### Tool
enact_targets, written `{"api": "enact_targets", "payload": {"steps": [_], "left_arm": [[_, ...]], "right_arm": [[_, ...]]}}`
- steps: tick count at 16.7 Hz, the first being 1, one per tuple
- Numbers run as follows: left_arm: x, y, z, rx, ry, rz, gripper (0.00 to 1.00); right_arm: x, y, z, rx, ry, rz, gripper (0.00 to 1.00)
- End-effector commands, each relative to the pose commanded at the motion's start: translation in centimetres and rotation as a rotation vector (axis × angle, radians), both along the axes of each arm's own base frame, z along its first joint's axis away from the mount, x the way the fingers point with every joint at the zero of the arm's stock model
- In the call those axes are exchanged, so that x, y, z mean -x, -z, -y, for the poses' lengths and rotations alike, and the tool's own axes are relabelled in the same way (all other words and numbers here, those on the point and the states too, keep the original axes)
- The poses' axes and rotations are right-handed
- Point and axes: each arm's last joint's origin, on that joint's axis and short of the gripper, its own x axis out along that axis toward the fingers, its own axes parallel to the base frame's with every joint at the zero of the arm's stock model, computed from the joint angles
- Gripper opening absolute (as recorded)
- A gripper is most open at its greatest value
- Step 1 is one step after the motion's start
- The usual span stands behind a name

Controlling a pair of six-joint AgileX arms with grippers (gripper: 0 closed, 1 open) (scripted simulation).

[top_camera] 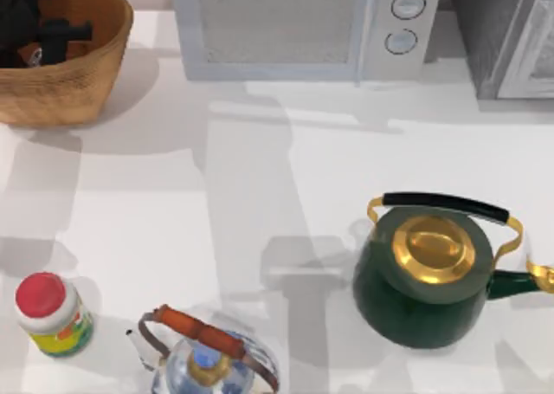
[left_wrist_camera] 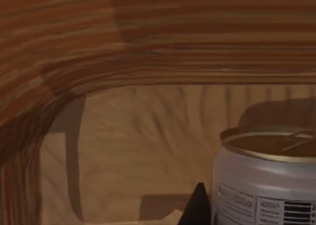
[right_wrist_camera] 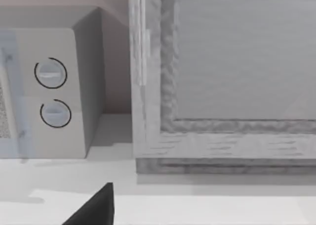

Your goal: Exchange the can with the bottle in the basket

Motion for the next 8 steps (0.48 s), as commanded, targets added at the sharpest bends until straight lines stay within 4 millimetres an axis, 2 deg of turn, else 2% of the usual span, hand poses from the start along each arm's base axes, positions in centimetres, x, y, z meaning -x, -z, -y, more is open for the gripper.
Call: {"api": "enact_targets", "payload": {"steps": [2,4,6,8], "left_arm": [[0.6,-1.8,0.2,0.018,0.000,0.038,0.00],[1.8,-4.5,0.6,0.041,0.005,0.098,0.00],[3.8,-8.0,1.3,0.066,0.018,0.179,0.00],[7.2,-11.8,2.0,0.090,0.038,0.279,0.00]], "right_arm": [[0.0,0.0,0.0,0.000,0.000,0.000,1.00],[0.0,0.0,0.0,0.000,0.000,0.000,1.00],[0.0,0.0,0.0,0.000,0.000,0.000,1.00],[0.0,0.0,0.0,0.000,0.000,0.000,1.00]]}}
